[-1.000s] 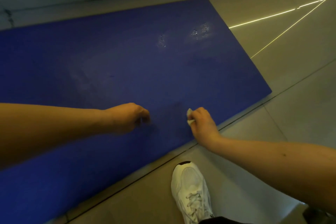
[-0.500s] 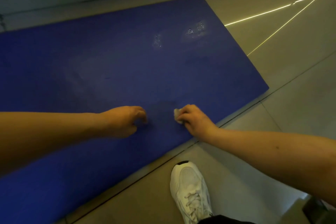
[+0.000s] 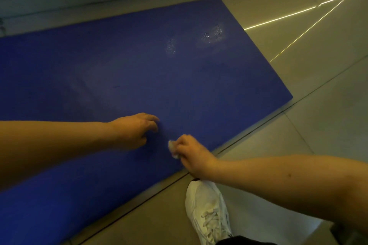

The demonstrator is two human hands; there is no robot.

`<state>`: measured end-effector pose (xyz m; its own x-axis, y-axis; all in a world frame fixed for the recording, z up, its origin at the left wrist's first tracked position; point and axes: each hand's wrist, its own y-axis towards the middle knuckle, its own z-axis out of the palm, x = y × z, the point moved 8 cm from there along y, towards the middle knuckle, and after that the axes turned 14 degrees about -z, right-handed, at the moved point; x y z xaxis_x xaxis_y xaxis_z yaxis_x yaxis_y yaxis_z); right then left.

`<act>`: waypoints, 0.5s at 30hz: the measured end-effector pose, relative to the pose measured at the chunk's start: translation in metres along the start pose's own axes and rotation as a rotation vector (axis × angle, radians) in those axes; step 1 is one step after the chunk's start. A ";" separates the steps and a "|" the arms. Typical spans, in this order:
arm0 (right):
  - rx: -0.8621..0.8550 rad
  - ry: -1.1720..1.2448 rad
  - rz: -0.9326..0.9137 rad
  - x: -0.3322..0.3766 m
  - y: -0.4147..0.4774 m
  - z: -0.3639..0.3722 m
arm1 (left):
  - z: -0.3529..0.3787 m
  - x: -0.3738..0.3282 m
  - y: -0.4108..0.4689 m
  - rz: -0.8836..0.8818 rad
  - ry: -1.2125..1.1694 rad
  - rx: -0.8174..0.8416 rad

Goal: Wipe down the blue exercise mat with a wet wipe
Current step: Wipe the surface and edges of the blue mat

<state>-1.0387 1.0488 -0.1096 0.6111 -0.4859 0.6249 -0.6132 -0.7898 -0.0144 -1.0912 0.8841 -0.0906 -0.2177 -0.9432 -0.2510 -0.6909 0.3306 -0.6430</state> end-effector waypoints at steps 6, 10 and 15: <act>0.073 -0.040 -0.103 -0.034 0.017 -0.030 | 0.003 0.015 -0.005 -0.040 0.011 -0.023; -0.121 -0.206 0.295 -0.124 0.007 -0.094 | 0.004 0.024 -0.010 -0.056 0.017 -0.014; -0.357 -0.250 0.483 -0.122 0.019 -0.107 | 0.003 0.028 -0.013 -0.063 0.031 -0.002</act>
<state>-1.1784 1.1325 -0.1027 0.2966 -0.8618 0.4115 -0.9504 -0.3085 0.0390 -1.0865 0.8535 -0.0911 -0.1951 -0.9626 -0.1878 -0.7053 0.2708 -0.6552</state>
